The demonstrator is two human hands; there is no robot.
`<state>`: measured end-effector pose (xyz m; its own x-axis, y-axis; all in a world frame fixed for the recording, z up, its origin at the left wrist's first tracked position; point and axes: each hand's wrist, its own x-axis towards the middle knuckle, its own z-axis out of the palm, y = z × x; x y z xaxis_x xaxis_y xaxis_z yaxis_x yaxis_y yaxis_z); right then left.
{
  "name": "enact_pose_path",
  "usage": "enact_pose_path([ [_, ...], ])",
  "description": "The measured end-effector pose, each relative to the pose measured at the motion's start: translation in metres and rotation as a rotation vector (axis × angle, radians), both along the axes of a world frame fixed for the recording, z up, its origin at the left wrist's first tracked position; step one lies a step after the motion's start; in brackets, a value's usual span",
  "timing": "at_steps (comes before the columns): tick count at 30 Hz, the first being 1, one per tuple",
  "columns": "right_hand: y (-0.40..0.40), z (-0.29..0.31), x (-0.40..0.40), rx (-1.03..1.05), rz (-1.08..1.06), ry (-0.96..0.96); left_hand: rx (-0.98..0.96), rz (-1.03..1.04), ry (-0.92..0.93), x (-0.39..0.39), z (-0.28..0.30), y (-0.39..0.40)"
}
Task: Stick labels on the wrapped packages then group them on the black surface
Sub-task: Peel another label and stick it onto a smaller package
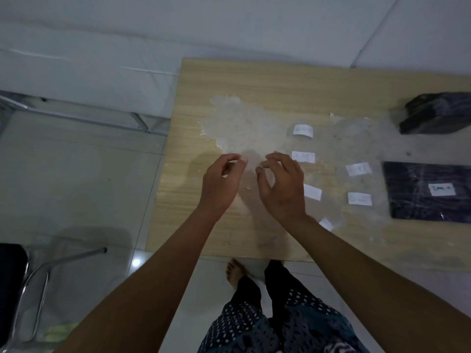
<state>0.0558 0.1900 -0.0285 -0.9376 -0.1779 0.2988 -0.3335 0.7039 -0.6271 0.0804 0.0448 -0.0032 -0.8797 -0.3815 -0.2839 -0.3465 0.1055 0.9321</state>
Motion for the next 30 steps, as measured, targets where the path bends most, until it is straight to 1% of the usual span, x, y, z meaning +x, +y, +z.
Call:
enact_pose_path([
  [2, 0.006, 0.011, -0.001, -0.172, -0.076, -0.098, -0.022, -0.025, 0.004, -0.002, 0.002, 0.008],
  [6, 0.031, 0.033, 0.004, -0.289, -0.194, -0.228, -0.04, -0.127, -0.032, -0.006, 0.006, 0.034],
  [9, 0.06, 0.044, 0.007, -0.425, -0.285, -0.365, 0.052, -0.207, -0.048, -0.011, 0.014, 0.063],
  [12, 0.091, 0.053, 0.011, -0.501, -0.321, -0.421, 0.139, -0.299, -0.04, -0.013, 0.024, 0.094],
  [15, 0.13, 0.061, 0.021, -0.548, -0.361, -0.426, 0.092, -0.387, -0.01, -0.013, 0.033, 0.132],
  [19, 0.187, 0.066, 0.033, -0.553, -0.4, -0.405, -0.063, -0.508, 0.054, -0.017, 0.044, 0.184],
  [21, 0.219, 0.067, 0.039, -0.509, -0.403, -0.377, -0.173, -0.533, 0.106, -0.018, 0.049, 0.21],
  [25, 0.282, 0.074, 0.049, -0.35, -0.34, -0.217, -0.409, -0.597, 0.255, -0.018, 0.058, 0.257],
  [27, 0.313, 0.078, 0.048, -0.225, -0.287, -0.147, -0.481, -0.61, 0.306, -0.02, 0.061, 0.281],
  [30, 0.359, 0.085, 0.044, -0.096, -0.202, -0.065, -0.56, -0.634, 0.362, -0.024, 0.068, 0.316],
])
